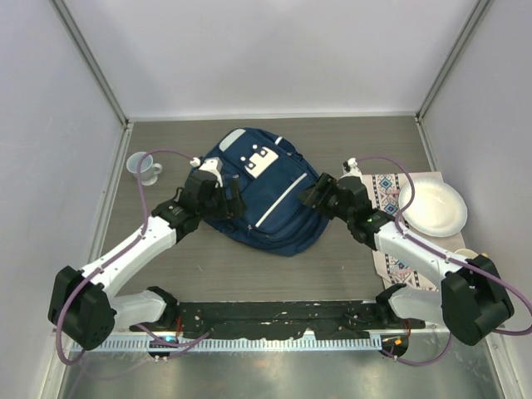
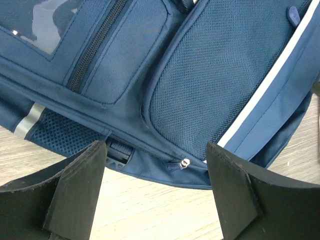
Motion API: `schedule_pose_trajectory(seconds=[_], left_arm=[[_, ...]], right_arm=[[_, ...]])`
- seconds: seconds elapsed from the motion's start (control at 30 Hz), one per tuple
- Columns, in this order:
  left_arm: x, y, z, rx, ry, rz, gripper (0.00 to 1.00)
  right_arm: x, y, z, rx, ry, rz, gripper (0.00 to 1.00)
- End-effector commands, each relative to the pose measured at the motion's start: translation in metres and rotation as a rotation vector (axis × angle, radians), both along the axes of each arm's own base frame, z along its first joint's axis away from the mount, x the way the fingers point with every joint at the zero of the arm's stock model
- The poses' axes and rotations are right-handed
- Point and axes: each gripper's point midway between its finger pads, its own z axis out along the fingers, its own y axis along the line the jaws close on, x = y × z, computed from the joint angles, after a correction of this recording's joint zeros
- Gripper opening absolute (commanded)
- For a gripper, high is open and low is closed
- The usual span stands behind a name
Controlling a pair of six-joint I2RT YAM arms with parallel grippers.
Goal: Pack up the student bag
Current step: Zip the student bag at the center of the board.
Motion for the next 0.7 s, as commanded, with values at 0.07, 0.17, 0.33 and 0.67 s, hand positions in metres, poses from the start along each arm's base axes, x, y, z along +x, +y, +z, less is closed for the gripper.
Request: schedule_pose_trajectory(seconds=[0.07, 0.17, 0.33, 0.67], left_arm=[[0.009, -0.015, 0.017, -0.151, -0.038, -0.088, 0.81], [0.009, -0.026, 0.016, -0.196, -0.032, -0.133, 0.79], [0.012, -0.031, 0.002, -0.214, 0.006, -0.124, 0.75], [0.023, -0.024, -0.020, -0.204, 0.044, -0.073, 0.76]], right_arm=[[0.006, 0.014, 0.024, 0.035, -0.064, 0.057, 0.68], [0.005, 0.015, 0.025, 0.037, -0.064, 0.063, 0.68], [0.006, 0.015, 0.033, 0.030, -0.085, 0.068, 0.67], [0.005, 0.016, 0.044, 0.021, -0.112, 0.085, 0.66]])
